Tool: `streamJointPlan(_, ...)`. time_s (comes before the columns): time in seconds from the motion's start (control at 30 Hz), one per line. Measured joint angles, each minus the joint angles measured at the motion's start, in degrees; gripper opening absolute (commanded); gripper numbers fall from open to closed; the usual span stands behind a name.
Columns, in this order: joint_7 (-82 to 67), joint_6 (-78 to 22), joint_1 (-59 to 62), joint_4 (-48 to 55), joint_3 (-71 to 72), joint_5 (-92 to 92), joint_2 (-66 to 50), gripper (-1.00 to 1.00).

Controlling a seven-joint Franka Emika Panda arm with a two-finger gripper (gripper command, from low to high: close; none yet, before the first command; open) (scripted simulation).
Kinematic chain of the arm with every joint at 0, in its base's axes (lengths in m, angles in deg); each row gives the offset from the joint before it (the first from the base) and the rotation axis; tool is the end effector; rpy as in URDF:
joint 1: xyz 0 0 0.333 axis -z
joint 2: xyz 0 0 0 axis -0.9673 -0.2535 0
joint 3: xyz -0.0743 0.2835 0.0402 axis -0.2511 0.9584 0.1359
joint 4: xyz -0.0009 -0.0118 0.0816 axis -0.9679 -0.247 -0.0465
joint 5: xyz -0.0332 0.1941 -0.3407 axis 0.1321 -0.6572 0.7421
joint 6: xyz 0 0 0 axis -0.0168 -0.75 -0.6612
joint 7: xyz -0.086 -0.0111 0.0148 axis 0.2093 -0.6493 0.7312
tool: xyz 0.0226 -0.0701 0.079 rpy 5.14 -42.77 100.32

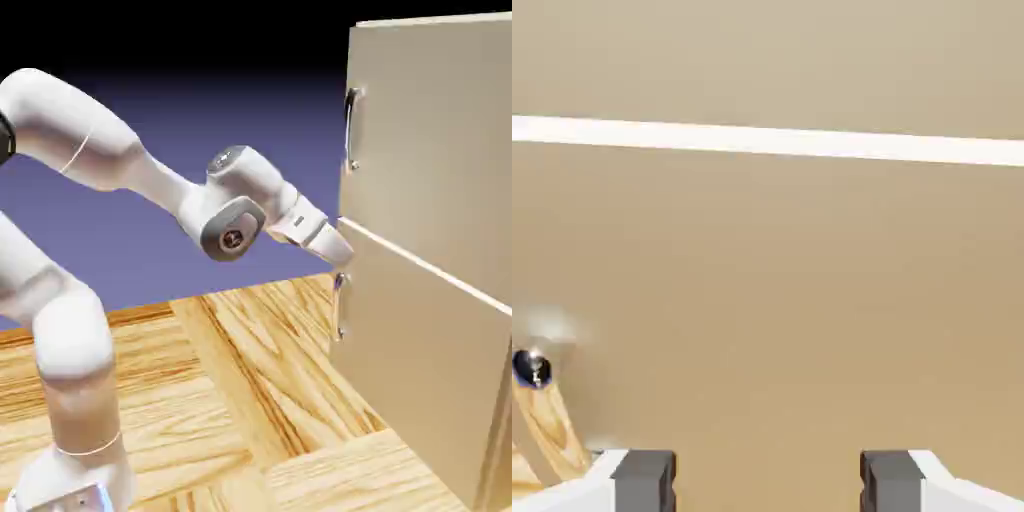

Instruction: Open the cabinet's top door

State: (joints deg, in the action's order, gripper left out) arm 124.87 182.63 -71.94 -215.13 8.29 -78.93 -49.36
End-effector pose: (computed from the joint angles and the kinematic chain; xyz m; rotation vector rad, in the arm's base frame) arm 0.4066 0.0129 0.4647 -2.4022 0.9489 -1.1681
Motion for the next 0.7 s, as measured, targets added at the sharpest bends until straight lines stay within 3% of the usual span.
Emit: streamJointPlan(0.7, 8.6, 31.2, 30.6, 12.6, 42.2, -17.9, 1.3, 0.0)
